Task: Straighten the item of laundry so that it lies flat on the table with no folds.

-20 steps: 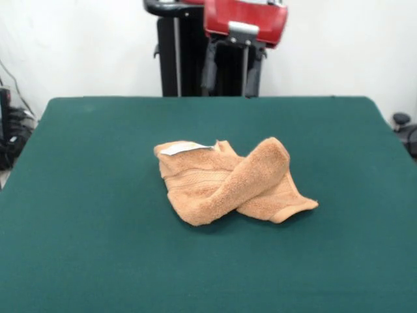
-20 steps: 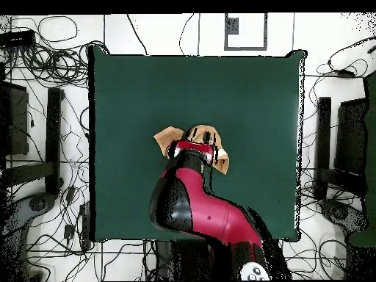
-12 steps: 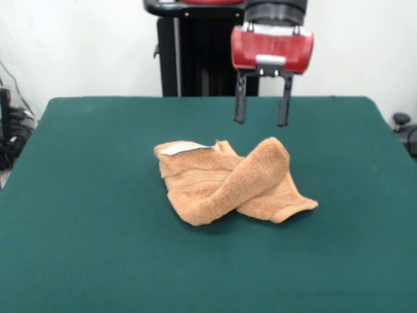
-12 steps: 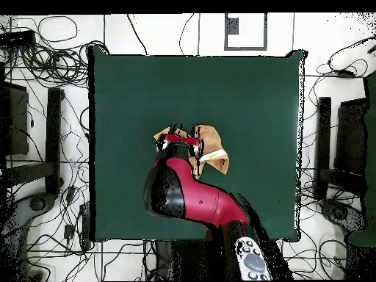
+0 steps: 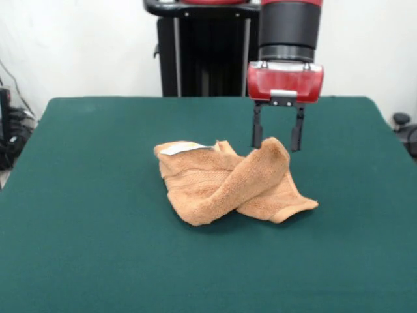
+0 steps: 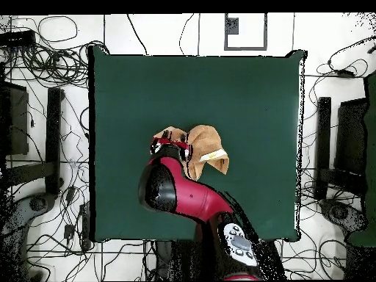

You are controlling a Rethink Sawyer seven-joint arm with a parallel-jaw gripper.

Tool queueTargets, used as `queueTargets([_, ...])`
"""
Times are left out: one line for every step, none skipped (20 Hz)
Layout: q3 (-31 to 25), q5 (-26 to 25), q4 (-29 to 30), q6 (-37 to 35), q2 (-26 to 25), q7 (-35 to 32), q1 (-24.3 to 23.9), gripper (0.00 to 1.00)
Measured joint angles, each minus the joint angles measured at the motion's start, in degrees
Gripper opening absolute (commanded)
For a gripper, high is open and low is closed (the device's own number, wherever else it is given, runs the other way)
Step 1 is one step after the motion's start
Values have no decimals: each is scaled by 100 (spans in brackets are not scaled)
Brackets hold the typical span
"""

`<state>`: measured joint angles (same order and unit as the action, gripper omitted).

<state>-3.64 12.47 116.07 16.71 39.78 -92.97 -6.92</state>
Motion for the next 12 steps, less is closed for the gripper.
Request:
queueTargets([34,89,-22,-87,-42,0,97,100])
queueTargets([40,125,-33,-140,-58,0,134,100])
queueTargets([45,195,-58,-294,-90,0,207,100])
queueTargets([46,223,-70,-368,-101,0,235,100])
queueTargets([46,256,-85,-476,-115,0,271,100])
queueTargets([52,306,-107,-642,-134,0,323,100])
queueTargets([62,331,-123,-748,-147,0,359,100])
queueTargets([94,367,-147,-898,-163,0,421,100])
queueTargets([115,378,-159,-968,-168,0,456,100])
queueTargets([211,405,-193,-1127,-178,0,571,100])
queueTargets([321,415,-228,-1229,-184,0,681,100])
queueTargets([393,416,-249,-1277,-188,0,747,100])
